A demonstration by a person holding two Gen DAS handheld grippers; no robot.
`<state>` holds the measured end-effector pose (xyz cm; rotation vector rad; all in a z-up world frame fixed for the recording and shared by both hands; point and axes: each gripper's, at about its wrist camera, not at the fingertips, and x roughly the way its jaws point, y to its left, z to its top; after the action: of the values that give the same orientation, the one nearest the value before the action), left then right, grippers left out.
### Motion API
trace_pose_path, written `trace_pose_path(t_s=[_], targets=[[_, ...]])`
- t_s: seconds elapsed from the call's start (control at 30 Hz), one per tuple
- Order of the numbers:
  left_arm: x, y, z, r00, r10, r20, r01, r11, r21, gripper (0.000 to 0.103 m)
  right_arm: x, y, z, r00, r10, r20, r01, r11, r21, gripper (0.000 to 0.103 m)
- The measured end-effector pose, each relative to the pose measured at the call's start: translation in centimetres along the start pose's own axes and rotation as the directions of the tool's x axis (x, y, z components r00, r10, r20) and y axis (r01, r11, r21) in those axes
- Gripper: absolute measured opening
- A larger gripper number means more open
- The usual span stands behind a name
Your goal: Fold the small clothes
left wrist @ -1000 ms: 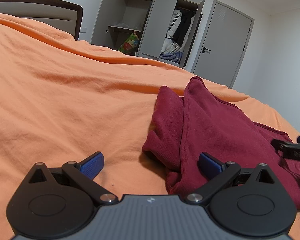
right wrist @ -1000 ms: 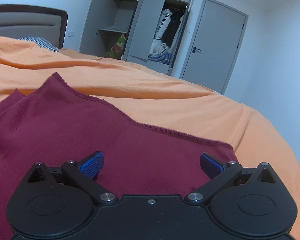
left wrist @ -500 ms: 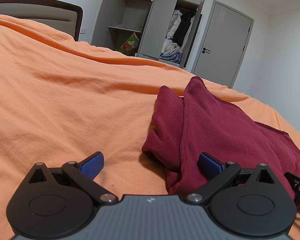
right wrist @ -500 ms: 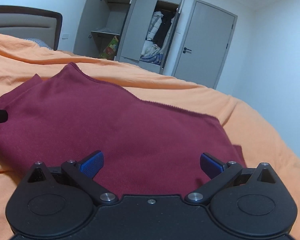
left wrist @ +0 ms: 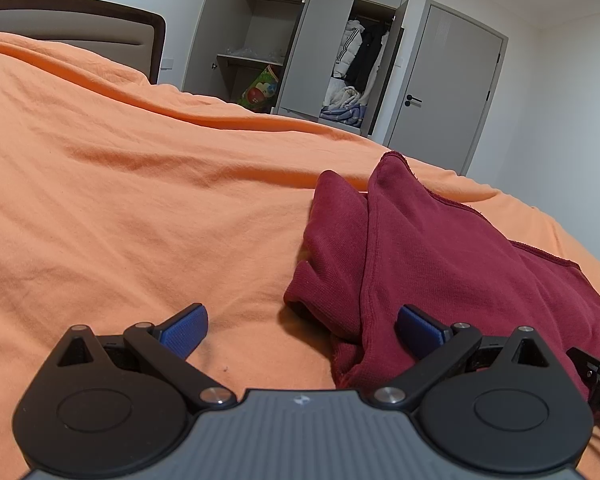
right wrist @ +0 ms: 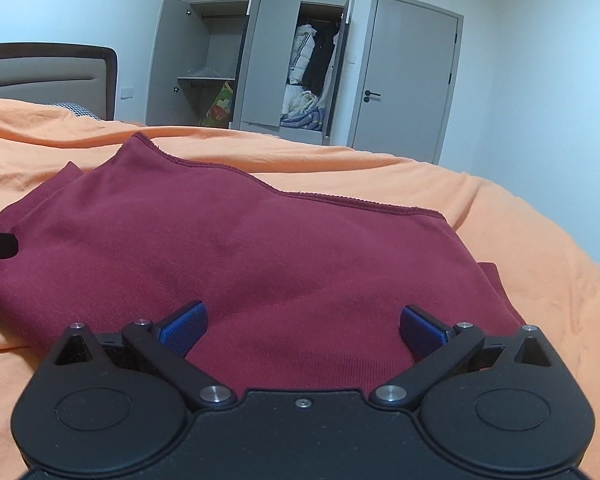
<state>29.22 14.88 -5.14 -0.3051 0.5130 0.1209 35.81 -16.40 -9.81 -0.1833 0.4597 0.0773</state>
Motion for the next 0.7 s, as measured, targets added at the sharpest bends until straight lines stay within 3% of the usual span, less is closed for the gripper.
trace_pose_path(t_s=[0.3,0.43,0.7], targets=[[0.0,-0.1,-0.1,1.000,0.000,0.000,0.000,1.000,0.001,0.103,-0.3,0.7,-0.2,0.999,-0.036,0.029,0.038,0.998,-0.043,0.102],[-0.2,-0.2,0.7,0.999,-0.001,-0.040,0.001,1.000,-0.005,0.103,-0.3,0.7,-0.3,0.999,-0.037,0.031,0.038,0.998,-0.044,0.102],[-1.7,0.0,1.7,0.981,-0.160,-0.110,0.154,0.986,-0.062,0.103,-0.2,0.6,-0.4,0.999,-0.028,0.032,0.029,0.999,-0.032,0.102]])
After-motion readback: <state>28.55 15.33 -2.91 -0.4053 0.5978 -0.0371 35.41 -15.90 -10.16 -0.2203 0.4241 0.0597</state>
